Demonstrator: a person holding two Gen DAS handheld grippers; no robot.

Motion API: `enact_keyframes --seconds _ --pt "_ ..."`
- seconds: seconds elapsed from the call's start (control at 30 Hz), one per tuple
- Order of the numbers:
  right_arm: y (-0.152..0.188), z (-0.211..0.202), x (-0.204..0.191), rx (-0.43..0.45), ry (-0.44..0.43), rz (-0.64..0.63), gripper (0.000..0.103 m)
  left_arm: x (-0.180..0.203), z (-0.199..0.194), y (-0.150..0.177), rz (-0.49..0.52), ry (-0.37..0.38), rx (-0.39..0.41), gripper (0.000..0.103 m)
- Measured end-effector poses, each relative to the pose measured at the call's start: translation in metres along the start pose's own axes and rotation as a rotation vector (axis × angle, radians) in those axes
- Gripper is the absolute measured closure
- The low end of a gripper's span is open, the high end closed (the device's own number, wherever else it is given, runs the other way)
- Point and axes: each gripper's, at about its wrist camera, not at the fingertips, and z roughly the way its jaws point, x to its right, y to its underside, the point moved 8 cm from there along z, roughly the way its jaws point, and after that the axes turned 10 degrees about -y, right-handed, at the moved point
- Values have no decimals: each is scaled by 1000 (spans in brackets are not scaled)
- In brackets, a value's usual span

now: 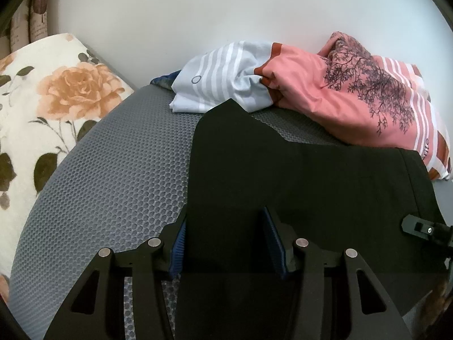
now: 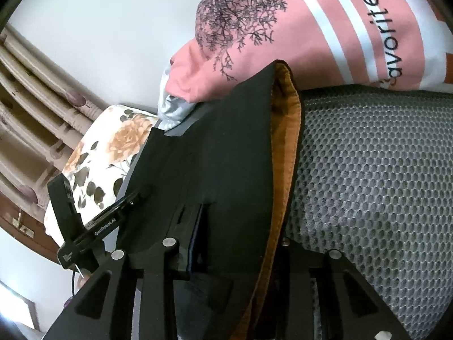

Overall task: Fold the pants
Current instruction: 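Lower the folded black trousers onto the grey mat with both grippers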

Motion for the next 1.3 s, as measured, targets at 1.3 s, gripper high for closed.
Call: enact_keyframes --seconds 1.3 --pt "2 12 -11 13 139 -109 63 -1 -3 1 9 -20 14 53"
